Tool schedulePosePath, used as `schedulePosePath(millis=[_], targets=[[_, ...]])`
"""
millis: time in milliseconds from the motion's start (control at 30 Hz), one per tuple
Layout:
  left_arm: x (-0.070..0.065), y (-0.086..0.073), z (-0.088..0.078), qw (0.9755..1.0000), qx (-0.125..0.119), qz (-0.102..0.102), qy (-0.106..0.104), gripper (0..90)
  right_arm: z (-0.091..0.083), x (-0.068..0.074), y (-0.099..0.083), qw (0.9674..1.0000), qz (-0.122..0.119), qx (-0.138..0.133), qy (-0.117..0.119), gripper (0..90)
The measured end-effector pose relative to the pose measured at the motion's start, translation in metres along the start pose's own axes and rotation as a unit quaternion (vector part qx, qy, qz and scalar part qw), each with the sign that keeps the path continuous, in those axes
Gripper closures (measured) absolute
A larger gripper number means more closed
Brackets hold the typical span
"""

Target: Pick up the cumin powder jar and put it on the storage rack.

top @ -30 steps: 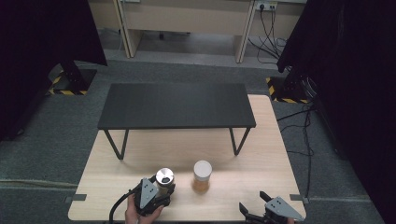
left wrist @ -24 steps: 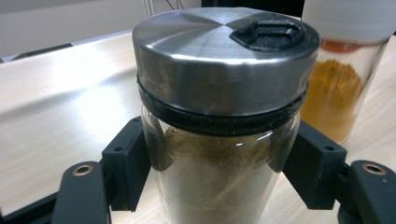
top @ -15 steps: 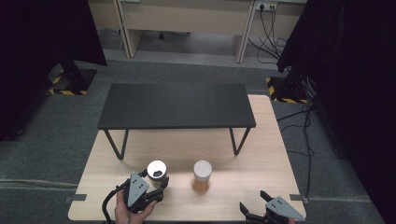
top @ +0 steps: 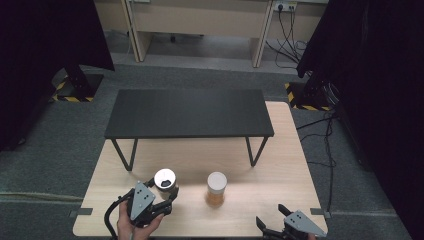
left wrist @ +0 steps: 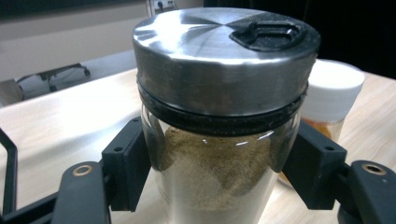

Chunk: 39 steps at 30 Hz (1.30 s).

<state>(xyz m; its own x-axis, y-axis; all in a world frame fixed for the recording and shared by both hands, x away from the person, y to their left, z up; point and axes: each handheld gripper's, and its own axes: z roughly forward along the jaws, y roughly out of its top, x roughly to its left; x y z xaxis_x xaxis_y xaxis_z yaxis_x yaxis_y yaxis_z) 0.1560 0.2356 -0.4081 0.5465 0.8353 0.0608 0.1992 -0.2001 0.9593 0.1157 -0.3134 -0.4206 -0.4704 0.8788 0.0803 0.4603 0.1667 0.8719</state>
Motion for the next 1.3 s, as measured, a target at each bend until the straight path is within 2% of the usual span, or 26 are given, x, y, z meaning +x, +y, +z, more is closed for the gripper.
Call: schedulePosePath(millis=[100, 167, 267, 600, 800, 1033, 1300], targets=[[0.001, 0.006, -0.002, 1.0000, -0.003, 0.001, 0.001, 30.2, 0.000, 0.001, 0.001, 1.0000, -0.002, -0.001, 0.001, 11.2], [0.003, 0.021, -0.003, 0.9999, 0.011, -0.004, 0.003, 30.2, -0.001, 0.001, 0.001, 1.0000, -0.002, -0.003, 0.000, 11.2], [0.004, 0.029, -0.004, 0.9998, 0.015, -0.010, 0.002, 30.2, -0.002, 0.001, 0.001, 1.0000, -0.001, -0.004, -0.002, 11.2], [0.009, 0.043, -0.008, 0.9999, -0.012, -0.004, 0.006, 30.2, -0.002, 0.000, 0.002, 1.0000, -0.002, -0.005, 0.000, 11.2], [0.012, 0.055, -0.009, 0.9997, -0.019, 0.004, 0.012, 30.2, -0.003, 0.000, 0.002, 1.0000, -0.002, -0.006, -0.001, 11.2], [0.018, 0.067, -0.013, 0.9994, -0.027, -0.004, 0.021, 30.2, -0.003, 0.000, 0.002, 1.0000, -0.002, -0.006, 0.000, 11.2], [0.021, 0.078, -0.015, 0.9989, -0.037, 0.001, 0.028, 30.2, -0.003, 0.000, 0.002, 1.0000, -0.001, -0.005, -0.001, 11.2]])
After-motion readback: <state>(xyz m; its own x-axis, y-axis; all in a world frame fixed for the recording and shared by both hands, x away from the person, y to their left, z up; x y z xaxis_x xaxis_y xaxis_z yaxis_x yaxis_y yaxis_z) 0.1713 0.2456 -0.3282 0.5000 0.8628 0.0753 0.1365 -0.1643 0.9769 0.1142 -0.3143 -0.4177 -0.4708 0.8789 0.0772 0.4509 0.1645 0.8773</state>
